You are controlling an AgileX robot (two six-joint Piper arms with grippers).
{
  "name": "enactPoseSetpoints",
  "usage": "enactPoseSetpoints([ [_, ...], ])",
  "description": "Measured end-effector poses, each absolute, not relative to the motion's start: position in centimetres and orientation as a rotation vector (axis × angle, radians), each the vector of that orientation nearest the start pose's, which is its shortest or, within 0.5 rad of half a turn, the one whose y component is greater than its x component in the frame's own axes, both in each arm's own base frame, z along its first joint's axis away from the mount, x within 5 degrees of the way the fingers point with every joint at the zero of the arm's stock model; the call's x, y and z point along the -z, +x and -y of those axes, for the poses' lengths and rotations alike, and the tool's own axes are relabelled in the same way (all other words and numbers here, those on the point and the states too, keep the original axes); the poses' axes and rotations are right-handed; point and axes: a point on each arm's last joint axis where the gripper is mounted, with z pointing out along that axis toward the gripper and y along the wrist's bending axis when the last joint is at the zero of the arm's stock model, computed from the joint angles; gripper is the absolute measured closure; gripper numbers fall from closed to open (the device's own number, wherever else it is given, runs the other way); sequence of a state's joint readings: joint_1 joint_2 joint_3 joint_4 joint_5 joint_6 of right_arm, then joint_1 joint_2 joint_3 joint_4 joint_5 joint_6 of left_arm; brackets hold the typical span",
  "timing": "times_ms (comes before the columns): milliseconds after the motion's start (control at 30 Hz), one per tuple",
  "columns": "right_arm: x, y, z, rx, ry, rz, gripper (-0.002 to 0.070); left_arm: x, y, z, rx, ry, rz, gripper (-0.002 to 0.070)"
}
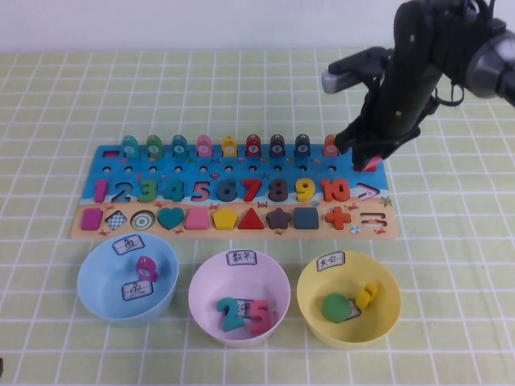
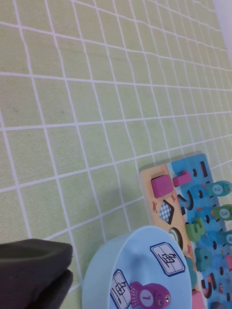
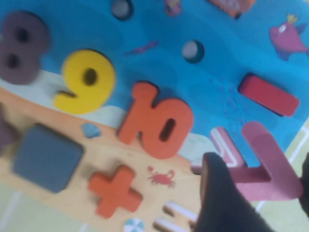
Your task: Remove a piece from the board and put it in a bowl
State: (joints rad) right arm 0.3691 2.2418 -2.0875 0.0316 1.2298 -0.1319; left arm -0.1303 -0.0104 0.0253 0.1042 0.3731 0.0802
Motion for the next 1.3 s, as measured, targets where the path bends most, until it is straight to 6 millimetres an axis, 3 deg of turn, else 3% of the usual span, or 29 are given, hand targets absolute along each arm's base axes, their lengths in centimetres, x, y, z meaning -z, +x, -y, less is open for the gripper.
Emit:
enactPoseSetpoints([
  [100, -25.6, 44.3, -17.7, -0.138, -0.688, -2.753, 0.0382, -17.2, 5.3, 0.3, -0.068, 0.261, -1.852, 0.068],
  [267, -29.4, 41.7, -17.0, -0.197, -0.671, -2.712, 0.0382, -17.2, 5.3, 0.3, -0.068, 0.261, -1.852, 0.068],
  [467, -30.9, 35.4, -15.6, -0.328, -0.729, -2.766, 0.0382, -17.2, 5.3, 0.3, -0.068, 0.261, -1.852, 0.068],
  [633, -30.2, 29.9, -15.1, -0.566, -0.837, -2.793, 0.0382, -17.2, 5.3, 0.3, -0.068, 0.261, -1.852, 0.068],
  [733, -29.0, 28.4, -15.0, -0.649, -0.853, -2.824, 0.0382, -17.2, 5.3, 0.3, -0.068, 0.261, -1.852, 0.0679],
  [867, -27.4, 27.6, -15.7, -0.647, -0.886, -2.83, 0.0382, -17.2, 5.3, 0.3, -0.068, 0.261, -1.852, 0.0679],
  [1067, -26.5, 26.4, -18.5, -0.389, -1.153, -2.706, 0.0382, -17.2, 5.3, 0.3, -0.068, 0.261, -1.852, 0.068],
  [1300, -24.2, 26.7, -20.0, -0.296, -1.265, -2.706, 0.0382, -17.2, 5.3, 0.3, -0.068, 0.261, -1.852, 0.068],
])
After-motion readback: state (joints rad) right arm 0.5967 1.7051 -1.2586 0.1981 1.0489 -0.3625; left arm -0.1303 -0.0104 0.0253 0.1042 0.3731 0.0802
